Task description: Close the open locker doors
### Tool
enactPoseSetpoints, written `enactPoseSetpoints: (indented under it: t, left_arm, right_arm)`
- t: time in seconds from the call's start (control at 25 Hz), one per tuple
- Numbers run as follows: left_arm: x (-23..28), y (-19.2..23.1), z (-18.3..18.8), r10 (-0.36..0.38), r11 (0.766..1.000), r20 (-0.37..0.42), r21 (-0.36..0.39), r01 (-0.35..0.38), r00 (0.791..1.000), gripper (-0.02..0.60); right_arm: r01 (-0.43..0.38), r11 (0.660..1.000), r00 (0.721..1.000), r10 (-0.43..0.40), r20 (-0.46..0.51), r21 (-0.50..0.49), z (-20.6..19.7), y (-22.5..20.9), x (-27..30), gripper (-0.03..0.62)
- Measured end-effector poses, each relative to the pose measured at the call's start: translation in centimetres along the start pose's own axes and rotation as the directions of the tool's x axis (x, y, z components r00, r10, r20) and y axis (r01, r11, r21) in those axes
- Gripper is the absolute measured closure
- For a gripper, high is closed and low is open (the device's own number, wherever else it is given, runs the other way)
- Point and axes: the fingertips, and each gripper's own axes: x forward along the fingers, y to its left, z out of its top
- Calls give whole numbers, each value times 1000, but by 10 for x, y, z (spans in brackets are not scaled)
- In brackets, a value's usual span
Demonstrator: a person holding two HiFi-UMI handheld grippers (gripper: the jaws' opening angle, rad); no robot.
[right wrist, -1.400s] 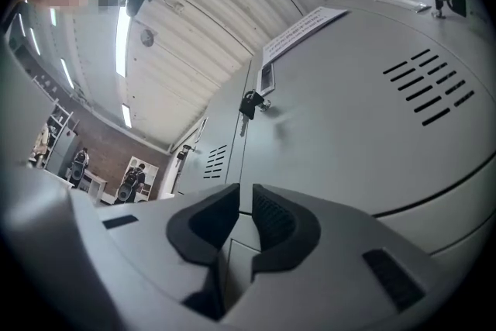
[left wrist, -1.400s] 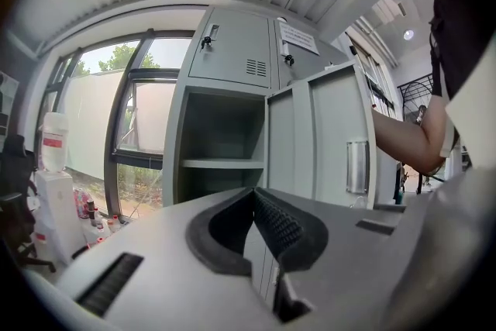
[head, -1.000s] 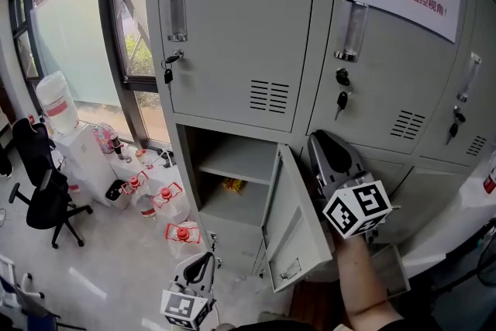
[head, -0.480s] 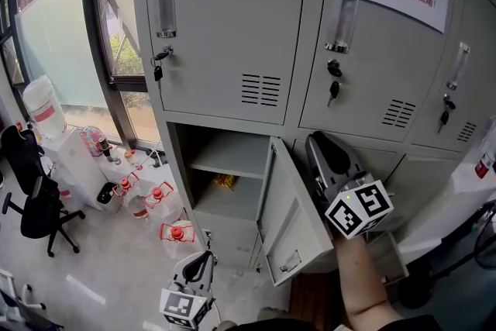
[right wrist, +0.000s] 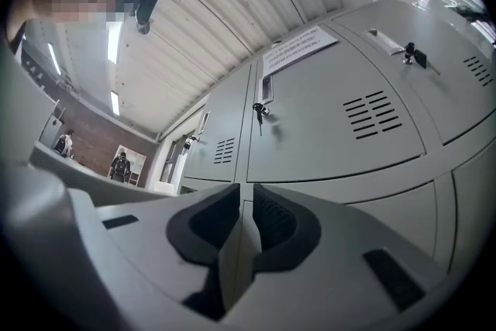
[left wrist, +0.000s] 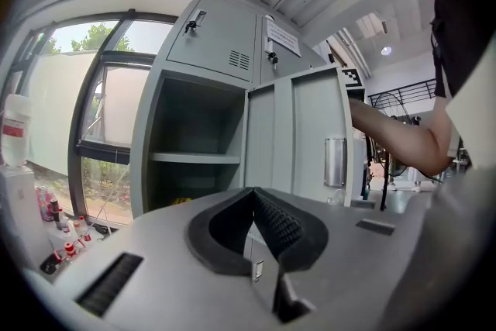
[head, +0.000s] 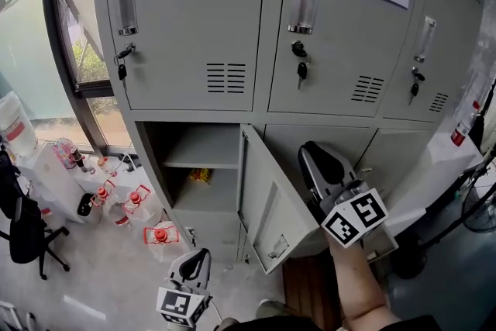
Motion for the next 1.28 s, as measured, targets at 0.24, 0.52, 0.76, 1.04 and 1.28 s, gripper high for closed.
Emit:
enactPoseSetpoints:
  t: [0.24, 0.52, 0.76, 1.04, 1.28]
  left_arm:
    - [8, -12, -2, -87, 996, -6, -4, 87, 996, 574]
    - [12, -32, -14, -192, 981, -30, -9, 192, 981, 574]
    - [11, -48, -22, -268, 963, -60, -21, 267, 962, 574]
    - [10, -68, -34, -341, 940, -74, -7, 341, 937, 574]
    - [6, -84, -38, -374, 928, -121, -44, 371, 920, 574]
  right_arm:
    - [55, 998, 998, -55, -36, -2, -14, 4, -37, 534]
    - [126, 992, 989, -124, -81, 23, -39, 13, -83, 534]
    - [181, 982, 979, -175, -101, 53, -59, 24, -123, 534]
    - [219, 972, 968, -205, -143, 89, -87, 46, -163, 534]
    - [240, 962, 959, -215, -182, 127, -112, 62, -186, 530]
